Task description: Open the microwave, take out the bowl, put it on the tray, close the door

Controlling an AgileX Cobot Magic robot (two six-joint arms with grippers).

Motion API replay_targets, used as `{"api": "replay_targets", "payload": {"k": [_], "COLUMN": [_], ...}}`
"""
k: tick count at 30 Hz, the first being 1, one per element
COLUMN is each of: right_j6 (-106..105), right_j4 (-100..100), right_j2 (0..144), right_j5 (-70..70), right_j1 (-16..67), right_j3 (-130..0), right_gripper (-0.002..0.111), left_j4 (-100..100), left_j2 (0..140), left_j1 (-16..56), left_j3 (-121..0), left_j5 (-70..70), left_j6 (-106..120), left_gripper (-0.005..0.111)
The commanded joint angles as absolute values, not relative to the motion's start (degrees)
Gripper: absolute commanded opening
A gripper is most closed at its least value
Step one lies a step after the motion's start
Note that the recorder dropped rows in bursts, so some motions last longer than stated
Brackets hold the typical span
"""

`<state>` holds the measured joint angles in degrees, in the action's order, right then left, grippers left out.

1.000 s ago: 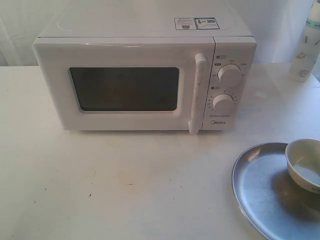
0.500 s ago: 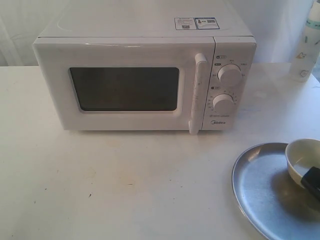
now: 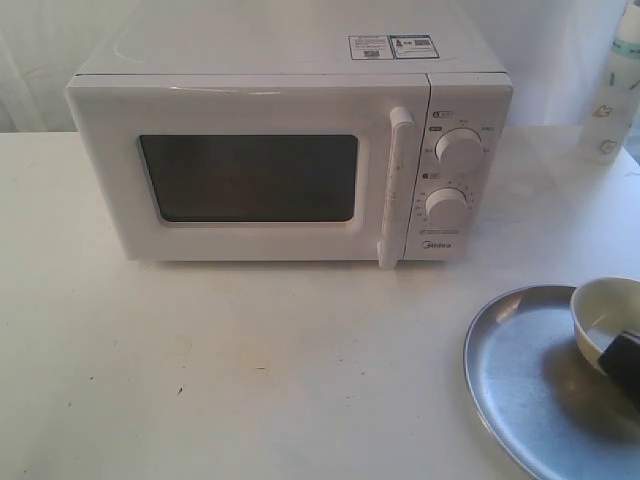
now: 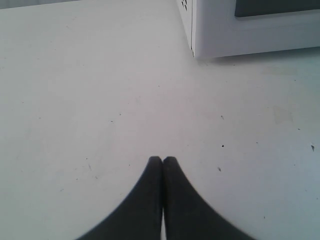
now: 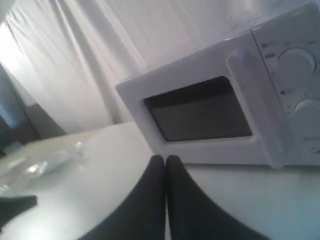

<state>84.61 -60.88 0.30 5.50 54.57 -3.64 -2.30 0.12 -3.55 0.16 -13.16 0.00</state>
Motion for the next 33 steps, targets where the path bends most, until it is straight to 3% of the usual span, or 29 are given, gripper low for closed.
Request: {"api": "replay_targets", "payload": {"k": [1, 8, 12, 16, 24, 28, 33], "right_j6": [70.44, 66.78, 79.01, 98.23, 102.09, 89.55, 50.59], "right_j4": [-61.92, -59.88, -59.88, -59.77, -55.55, -33.98, -12.01], "right_j2": [0.00, 0.00, 0.00, 0.00, 0.00, 0.00, 0.00], "right_j5": [6.30, 19.80, 22.98, 22.27, 12.26, 12.17, 8.16], "right_j1": [54.26, 54.26, 54.26, 54.26, 54.26, 54.26, 53.65], "right_j3": [0.00, 0.00, 0.00, 0.00, 0.00, 0.00, 0.00], "right_gripper": [0.000, 0.000, 0.000, 0.000, 0.000, 0.000, 0.000], "left_j4": [-3.02, -3.02, -3.02, -3.02, -3.02, -3.02, -3.02], "left_j2": [0.00, 0.00, 0.00, 0.00, 0.00, 0.00, 0.00], "left_j1": [-3.28, -3.28, -3.28, -3.28, -3.28, -3.28, -3.28], "left_j3": [0.00, 0.00, 0.00, 0.00, 0.00, 0.00, 0.00], "left_j5": [-13.35, -13.35, -13.35, -13.35, -13.35, -13.35, -13.35], "left_j6": [0.00, 0.00, 0.00, 0.00, 0.00, 0.00, 0.00], "left_gripper": [0.000, 0.000, 0.000, 0.000, 0.000, 0.000, 0.000]}}
